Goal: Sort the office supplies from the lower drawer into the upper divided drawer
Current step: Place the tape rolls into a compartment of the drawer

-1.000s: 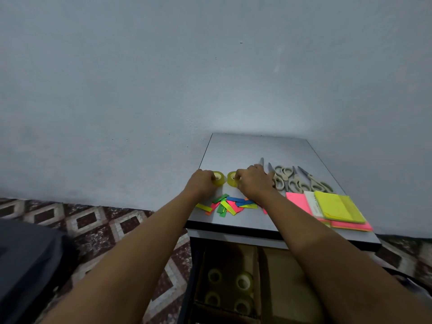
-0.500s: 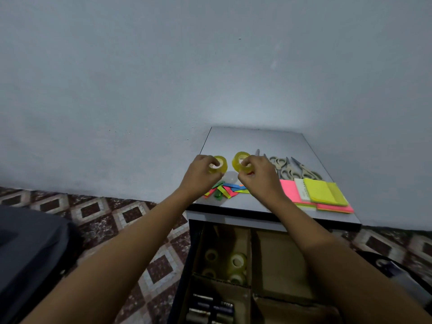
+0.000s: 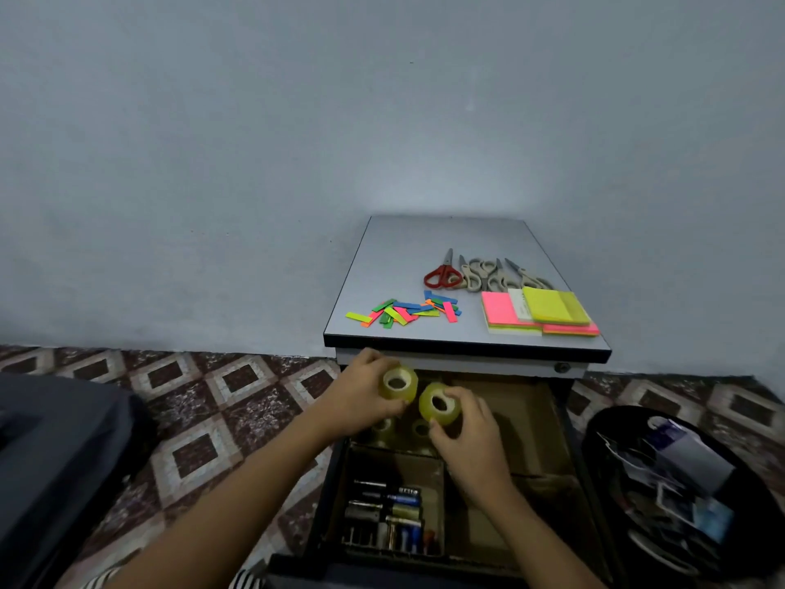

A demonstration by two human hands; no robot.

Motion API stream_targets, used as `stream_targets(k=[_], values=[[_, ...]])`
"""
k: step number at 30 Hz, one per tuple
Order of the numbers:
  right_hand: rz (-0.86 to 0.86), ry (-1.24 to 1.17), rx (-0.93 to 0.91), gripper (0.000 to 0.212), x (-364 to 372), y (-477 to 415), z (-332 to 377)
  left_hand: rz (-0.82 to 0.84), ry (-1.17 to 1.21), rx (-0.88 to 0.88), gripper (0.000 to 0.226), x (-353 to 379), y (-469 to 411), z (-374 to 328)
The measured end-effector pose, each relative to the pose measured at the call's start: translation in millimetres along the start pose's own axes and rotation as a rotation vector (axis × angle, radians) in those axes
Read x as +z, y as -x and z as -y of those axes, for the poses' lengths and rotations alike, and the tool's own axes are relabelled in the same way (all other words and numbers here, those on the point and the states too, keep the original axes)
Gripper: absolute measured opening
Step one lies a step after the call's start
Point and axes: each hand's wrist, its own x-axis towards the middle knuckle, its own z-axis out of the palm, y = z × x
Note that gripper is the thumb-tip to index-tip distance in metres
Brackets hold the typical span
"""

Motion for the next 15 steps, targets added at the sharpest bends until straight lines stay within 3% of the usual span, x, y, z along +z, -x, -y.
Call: stream_targets(k=[7, 11, 15], values=[[-0.091, 0.003, 0.114, 0.048, 30, 25, -16, 0.187, -0.017, -0.136, 0.059, 41, 7, 14], [-0.166, 0.025, 0.086, 0.048, 33, 30, -20, 0.164, 0.008, -0.232, 0.058, 58, -8, 23], [-0.186, 0.074, 0.044, 0.048, 38, 31, -22, 0.17, -0.004, -0.222, 0.038, 70, -26, 25]])
